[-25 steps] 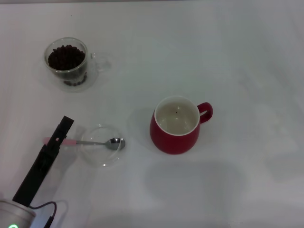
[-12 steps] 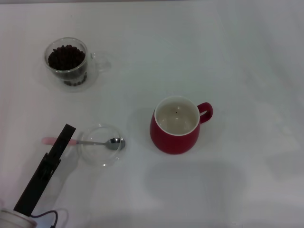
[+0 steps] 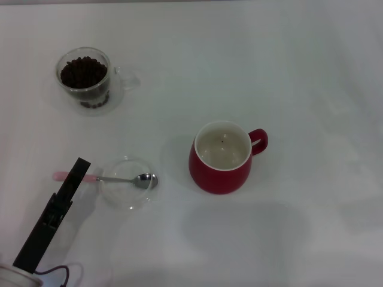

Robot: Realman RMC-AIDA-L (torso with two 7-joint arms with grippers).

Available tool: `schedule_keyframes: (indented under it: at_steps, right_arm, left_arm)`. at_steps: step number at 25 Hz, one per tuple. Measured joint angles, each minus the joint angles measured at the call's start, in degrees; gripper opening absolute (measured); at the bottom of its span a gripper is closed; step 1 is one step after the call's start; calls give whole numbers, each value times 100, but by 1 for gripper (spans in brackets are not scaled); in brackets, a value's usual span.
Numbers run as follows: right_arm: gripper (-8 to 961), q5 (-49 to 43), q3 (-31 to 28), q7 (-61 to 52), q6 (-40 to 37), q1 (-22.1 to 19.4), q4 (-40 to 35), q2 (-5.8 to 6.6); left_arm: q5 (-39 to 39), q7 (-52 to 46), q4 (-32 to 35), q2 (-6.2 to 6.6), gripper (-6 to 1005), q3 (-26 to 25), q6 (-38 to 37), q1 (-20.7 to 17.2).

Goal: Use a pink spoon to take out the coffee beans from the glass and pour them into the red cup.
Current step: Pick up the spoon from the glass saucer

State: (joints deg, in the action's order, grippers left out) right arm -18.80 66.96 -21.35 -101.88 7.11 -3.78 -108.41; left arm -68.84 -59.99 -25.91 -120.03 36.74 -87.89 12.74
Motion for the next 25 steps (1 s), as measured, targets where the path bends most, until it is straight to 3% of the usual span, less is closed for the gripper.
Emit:
schedule_keyframes:
  at_steps: [24, 25]
  right_arm:
    - [717, -1, -9, 0, -182, -44, -48, -100]
    - [717, -1, -9, 0, -182, -45, -51, -102]
  left_arm:
    - [23, -315, 167, 15, 545, 18, 236, -14]
    - [23, -355, 210, 15, 502, 17, 269, -9]
